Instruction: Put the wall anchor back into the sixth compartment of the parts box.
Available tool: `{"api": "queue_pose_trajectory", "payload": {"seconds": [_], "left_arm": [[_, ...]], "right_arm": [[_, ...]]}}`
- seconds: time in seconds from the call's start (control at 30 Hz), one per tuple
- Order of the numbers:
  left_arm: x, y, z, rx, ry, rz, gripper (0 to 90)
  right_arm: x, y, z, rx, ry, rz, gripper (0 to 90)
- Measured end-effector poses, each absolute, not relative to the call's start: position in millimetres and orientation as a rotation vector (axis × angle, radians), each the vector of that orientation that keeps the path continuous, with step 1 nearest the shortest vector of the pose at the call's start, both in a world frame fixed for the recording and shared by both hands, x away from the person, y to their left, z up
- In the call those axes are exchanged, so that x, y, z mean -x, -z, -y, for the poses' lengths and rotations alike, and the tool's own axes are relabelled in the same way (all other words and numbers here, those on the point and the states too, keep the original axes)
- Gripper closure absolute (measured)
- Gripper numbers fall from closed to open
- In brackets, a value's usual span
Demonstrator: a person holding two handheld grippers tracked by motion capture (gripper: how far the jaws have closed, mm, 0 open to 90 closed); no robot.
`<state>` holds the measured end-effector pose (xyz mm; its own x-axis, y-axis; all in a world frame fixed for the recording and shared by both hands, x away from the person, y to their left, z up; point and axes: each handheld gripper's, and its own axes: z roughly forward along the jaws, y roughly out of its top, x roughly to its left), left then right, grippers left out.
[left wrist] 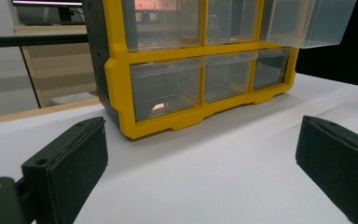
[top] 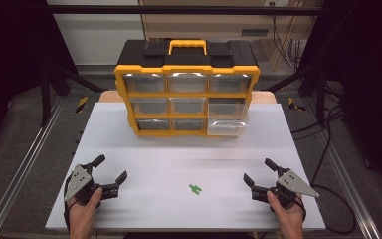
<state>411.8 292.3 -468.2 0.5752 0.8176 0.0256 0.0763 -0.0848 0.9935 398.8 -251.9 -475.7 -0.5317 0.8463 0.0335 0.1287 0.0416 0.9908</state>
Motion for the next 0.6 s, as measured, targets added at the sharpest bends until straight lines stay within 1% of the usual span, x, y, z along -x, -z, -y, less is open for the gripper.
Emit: {"api": "queue_pose_trajectory", "payload": {"seconds": [0.37,0.6], "left_arm": [[-411,466,-288,-1.559,-0.746,-0.769,1.9],[-414,466,-282,-1.588,-0.732,-0.742,1.8]], "right_arm": [[-398,468,243,-1.015,-1.482,-1.813,5.2],[-402,458,211,-0.985,-1.411,-1.903,8.8]]}}
